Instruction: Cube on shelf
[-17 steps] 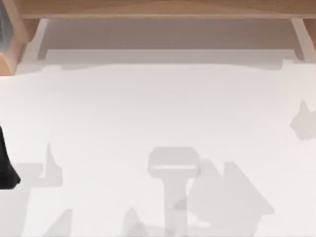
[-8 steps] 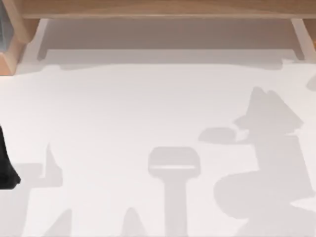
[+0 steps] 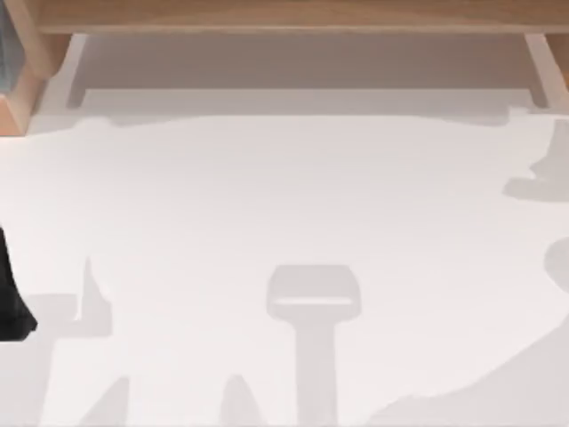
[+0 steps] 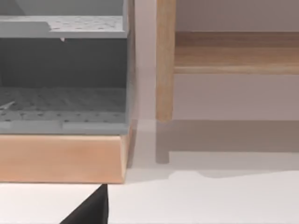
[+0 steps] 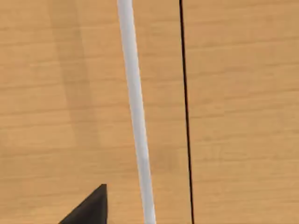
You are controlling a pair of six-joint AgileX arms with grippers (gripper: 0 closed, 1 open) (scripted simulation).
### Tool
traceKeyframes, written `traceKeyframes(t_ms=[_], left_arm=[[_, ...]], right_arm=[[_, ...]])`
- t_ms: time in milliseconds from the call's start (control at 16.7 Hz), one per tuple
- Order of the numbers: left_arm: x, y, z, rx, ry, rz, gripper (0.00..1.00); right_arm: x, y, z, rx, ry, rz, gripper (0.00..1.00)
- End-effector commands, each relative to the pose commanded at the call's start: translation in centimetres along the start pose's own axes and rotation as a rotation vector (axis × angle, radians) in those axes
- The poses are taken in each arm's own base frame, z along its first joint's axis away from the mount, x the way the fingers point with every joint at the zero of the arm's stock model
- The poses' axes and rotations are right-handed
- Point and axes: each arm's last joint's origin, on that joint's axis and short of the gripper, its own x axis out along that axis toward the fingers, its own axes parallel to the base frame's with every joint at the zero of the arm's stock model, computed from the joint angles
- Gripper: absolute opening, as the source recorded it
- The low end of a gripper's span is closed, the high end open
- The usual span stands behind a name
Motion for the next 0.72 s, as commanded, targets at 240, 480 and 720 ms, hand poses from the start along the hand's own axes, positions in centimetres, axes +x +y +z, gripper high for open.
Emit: traceKeyframes(t_ms=[240, 480, 720], left_arm=[[0.0, 0.0, 0.0, 0.000, 0.000, 0.000, 1.00], [0.0, 0.0, 0.0, 0.000, 0.000, 0.000, 1.00], [0.0, 0.0, 0.0, 0.000, 0.000, 0.000, 1.00]], right_arm=[[0.8, 2.7, -1.6, -0.080, 0.000, -0.002, 1.00], [0.8, 3.1, -1.8, -0.091, 0.000, -0.002, 1.00], [1.2, 3.0, -1.7, -0.090, -0.001, -0.001, 1.00]])
